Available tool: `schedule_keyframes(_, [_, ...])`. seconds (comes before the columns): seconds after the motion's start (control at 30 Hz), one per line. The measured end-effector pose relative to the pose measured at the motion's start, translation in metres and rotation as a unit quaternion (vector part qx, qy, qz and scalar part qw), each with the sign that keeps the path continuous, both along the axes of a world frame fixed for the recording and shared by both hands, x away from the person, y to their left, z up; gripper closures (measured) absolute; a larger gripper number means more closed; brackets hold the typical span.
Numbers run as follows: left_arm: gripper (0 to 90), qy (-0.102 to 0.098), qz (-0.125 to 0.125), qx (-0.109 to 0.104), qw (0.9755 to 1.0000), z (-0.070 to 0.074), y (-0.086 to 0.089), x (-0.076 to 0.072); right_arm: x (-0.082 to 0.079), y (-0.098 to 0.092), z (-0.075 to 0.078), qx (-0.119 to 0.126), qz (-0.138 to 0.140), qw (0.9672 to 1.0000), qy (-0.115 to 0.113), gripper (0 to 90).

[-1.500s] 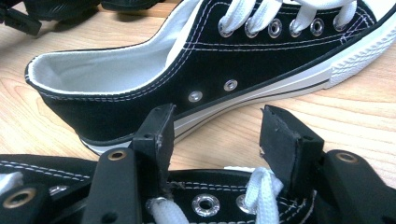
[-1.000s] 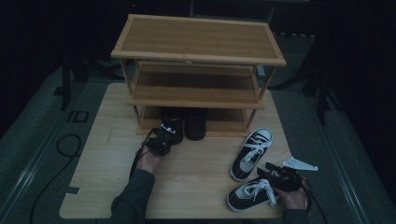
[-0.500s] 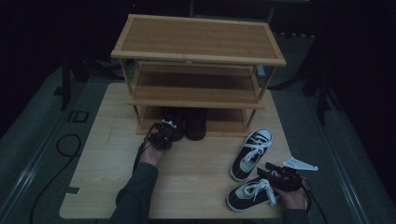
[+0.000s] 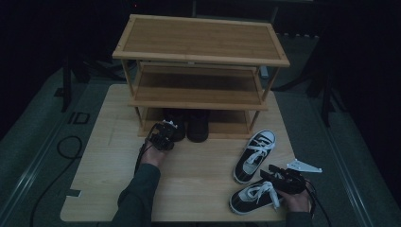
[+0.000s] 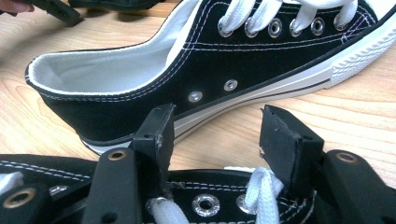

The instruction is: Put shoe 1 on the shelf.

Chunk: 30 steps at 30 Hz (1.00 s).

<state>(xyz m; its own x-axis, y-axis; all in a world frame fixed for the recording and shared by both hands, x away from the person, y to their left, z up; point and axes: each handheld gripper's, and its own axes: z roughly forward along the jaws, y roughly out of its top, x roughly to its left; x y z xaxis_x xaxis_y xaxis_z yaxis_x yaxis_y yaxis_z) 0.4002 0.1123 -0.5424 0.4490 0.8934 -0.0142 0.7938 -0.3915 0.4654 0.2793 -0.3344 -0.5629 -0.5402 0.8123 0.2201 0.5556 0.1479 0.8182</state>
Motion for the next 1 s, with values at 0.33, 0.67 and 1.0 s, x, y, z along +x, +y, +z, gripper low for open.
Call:
schedule_keyframes(0.33, [83.2,-0.017,-0.03,0.007,0.9994,0.001,-0.004,-0.004,0.0,0.0,0.0,-0.001,0.0,1.0,-0.001,44.7])
schedule_keyframes(0.67, [83.3,-0.016,-0.048,0.017,0.9986,0.002,-0.009,-0.002,0.0,0.0,0.0,0.001,0.001,1.0,0.001,44.7])
schedule_keyframes(1.0, [81.0,-0.029,-0.046,0.008,0.9985,0.007,0.002,-0.012,0.0,0.0,0.0,0.002,0.001,1.0,0.001,44.7])
